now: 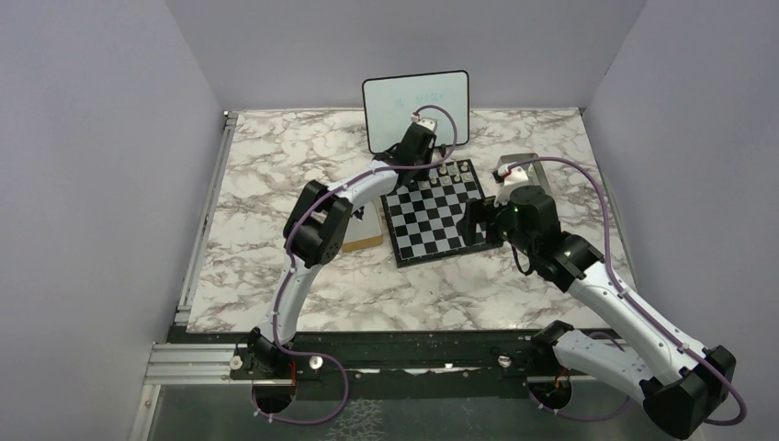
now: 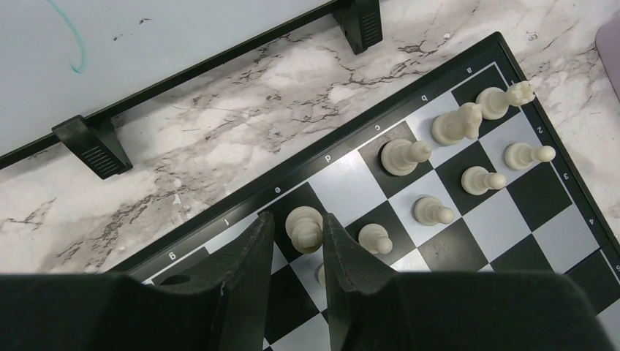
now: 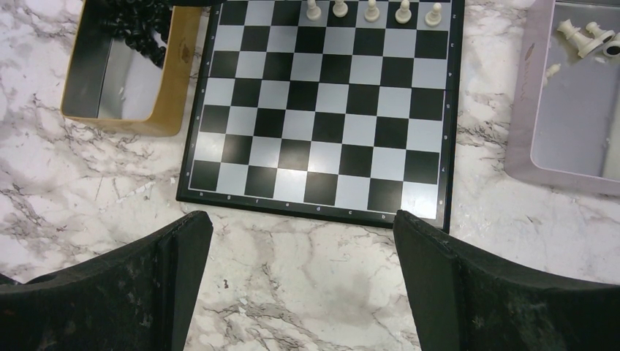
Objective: Set up the chess pieces on the board
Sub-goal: Place the chess piece on the chessboard.
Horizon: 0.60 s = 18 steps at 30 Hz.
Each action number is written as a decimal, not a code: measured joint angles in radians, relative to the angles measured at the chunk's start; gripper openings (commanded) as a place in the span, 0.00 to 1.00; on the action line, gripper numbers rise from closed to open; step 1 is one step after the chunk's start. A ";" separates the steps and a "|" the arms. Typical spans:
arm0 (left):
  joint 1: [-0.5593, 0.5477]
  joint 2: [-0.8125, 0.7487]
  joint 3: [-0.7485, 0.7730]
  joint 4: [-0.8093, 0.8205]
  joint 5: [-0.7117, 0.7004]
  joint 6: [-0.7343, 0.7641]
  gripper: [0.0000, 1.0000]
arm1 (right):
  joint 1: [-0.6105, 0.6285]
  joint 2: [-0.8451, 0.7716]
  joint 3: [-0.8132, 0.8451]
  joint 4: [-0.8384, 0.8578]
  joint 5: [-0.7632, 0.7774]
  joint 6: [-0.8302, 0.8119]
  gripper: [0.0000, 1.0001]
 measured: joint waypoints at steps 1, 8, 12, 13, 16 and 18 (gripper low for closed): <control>0.000 0.000 0.000 -0.001 0.000 0.000 0.32 | 0.000 0.000 0.000 0.000 0.000 0.000 1.00; 0.000 0.000 0.013 -0.014 0.003 0.000 0.39 | 0.000 0.000 0.000 0.000 0.000 0.000 1.00; 0.000 0.000 0.058 -0.025 0.012 -0.009 0.48 | 0.000 0.000 0.000 0.000 -0.001 0.001 1.00; 0.000 0.000 0.073 -0.026 0.013 -0.011 0.50 | 0.000 0.000 0.000 0.000 -0.001 0.001 1.00; 0.000 -0.001 0.101 -0.027 0.016 -0.016 0.56 | 0.000 0.000 0.000 0.000 -0.002 0.009 1.00; 0.000 -0.007 0.107 -0.038 0.023 -0.020 0.60 | 0.000 0.000 0.000 0.000 -0.001 0.018 1.00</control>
